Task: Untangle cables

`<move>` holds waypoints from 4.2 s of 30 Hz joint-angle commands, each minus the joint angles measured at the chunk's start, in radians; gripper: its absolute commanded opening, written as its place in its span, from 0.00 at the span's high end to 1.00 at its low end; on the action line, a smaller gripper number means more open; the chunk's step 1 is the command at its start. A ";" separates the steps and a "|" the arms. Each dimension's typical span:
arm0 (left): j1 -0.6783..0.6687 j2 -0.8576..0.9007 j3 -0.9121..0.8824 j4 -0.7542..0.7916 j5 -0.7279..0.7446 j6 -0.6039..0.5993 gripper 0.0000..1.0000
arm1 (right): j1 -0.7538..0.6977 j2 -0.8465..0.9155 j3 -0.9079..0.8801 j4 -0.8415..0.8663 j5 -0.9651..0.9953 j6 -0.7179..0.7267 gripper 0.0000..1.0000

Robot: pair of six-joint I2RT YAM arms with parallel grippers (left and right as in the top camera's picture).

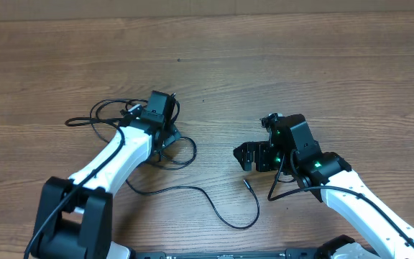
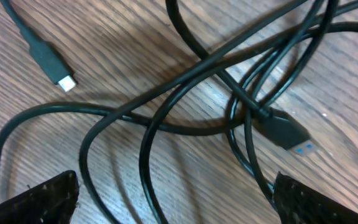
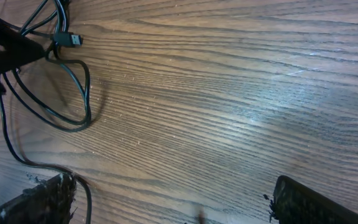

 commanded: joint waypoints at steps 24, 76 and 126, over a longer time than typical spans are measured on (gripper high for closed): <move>0.002 0.002 0.016 -0.005 -0.115 0.201 0.18 | 0.003 -0.003 0.031 0.003 -0.001 -0.024 0.00; 0.002 0.142 0.014 0.056 -0.140 0.231 0.96 | 0.003 -0.003 0.031 -0.004 -0.001 -0.023 0.00; 0.000 -0.402 0.813 -0.352 0.097 0.500 0.96 | 0.003 -0.003 0.031 -0.004 0.000 -0.027 0.00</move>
